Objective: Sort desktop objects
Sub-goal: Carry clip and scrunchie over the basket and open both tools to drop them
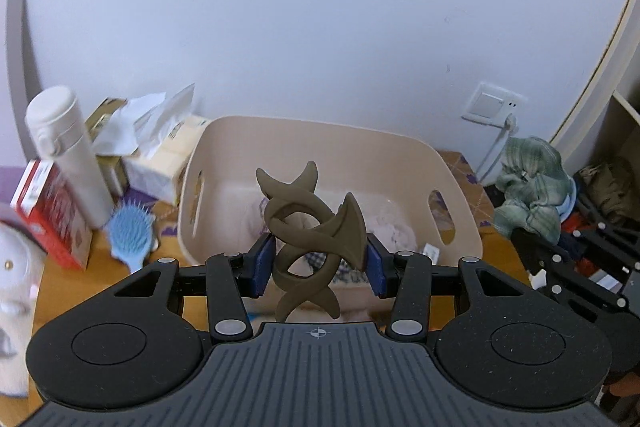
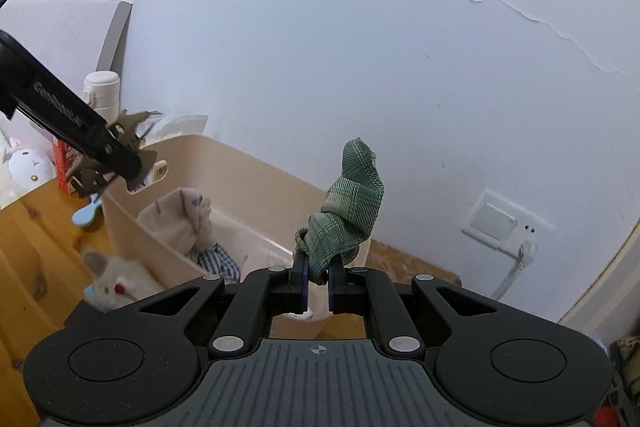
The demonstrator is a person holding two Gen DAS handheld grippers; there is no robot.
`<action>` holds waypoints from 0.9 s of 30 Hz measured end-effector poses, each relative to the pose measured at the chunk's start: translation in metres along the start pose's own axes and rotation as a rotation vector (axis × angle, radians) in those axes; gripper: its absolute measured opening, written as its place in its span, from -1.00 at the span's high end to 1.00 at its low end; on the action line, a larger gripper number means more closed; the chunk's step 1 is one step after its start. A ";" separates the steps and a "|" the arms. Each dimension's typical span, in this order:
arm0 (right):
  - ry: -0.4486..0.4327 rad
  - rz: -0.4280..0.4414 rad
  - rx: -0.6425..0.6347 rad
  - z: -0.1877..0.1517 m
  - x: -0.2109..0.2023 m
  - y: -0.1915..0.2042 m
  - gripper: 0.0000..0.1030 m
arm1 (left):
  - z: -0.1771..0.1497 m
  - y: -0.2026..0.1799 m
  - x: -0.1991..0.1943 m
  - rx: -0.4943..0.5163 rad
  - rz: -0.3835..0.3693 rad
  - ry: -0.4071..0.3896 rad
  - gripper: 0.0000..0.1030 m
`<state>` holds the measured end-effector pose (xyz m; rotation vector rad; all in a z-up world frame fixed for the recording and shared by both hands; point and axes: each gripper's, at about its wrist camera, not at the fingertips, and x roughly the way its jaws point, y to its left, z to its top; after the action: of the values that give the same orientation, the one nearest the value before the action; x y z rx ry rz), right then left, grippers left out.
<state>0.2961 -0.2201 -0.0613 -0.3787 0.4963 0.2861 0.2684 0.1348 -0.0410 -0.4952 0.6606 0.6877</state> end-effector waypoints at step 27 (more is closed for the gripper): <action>0.202 0.146 -0.010 -0.001 0.092 0.016 0.78 | 0.005 0.016 0.094 0.024 0.197 0.159 0.07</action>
<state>0.3670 -0.1905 -0.1135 -0.3838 0.7225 0.3940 0.3141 0.1878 -0.1065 -0.4699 0.8746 0.8302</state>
